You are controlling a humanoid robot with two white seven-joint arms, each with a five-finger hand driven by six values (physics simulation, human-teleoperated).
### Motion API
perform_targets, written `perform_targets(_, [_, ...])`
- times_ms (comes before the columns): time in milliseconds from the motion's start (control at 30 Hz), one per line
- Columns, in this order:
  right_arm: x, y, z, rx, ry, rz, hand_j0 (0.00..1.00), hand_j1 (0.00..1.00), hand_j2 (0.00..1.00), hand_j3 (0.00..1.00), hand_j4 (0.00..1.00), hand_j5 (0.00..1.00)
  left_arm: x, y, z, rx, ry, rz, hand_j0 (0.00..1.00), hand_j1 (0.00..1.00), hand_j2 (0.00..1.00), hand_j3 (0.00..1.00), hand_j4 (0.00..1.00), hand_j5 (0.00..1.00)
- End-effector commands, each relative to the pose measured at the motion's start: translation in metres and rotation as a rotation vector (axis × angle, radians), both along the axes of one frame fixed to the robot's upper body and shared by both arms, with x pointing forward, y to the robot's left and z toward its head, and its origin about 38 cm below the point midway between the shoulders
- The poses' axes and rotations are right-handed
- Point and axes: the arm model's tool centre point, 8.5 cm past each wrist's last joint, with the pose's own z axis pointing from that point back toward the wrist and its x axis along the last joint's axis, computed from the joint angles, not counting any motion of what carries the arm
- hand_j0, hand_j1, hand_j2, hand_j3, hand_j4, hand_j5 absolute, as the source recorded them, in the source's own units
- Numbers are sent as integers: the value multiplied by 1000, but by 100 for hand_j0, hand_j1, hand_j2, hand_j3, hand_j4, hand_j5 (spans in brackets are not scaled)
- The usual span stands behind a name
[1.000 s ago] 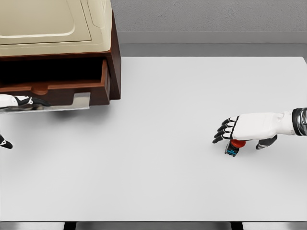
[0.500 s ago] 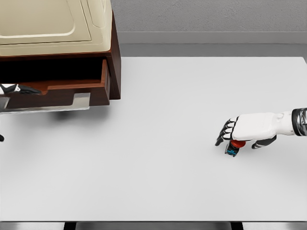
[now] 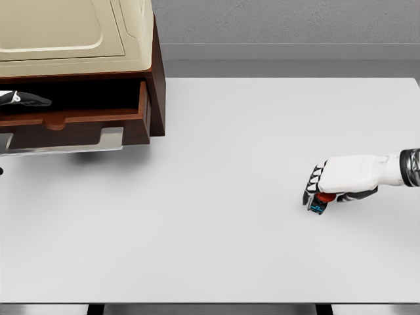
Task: Open the cabinet drawer with left arm, and place a switch into the drawer with right arm
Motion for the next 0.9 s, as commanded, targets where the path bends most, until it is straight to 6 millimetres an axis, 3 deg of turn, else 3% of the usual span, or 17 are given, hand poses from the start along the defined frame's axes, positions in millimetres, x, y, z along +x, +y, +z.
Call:
perform_targets(0, [1,0,2,5,-2,-5,62,62,62,62,62,62,0,0,1,-5,0,1,100,100,100,100,100,100])
perform_targets(200, [2,-2,3,5,-5,-11,49,49,49,49,49,49,0,1,1,-2,0,6,100,100,100,100,100,100])
perform_targets(533, [6,-6,3,21,3,-34,49,49,49,49,49,49,1,4,1,1,1,15,100,100,100,100,100,100])
perform_targets(700, [18,-9,18,86,-16,-75,48,48,48,48,48,48,0,5,2,2,-1,15,100,100,100,100,100,100])
perform_targets(867, [33,5,36,196,-51,-82,50,50,50,50,50,50,0,5,2,2,-1,15,100,100,100,100,100,100])
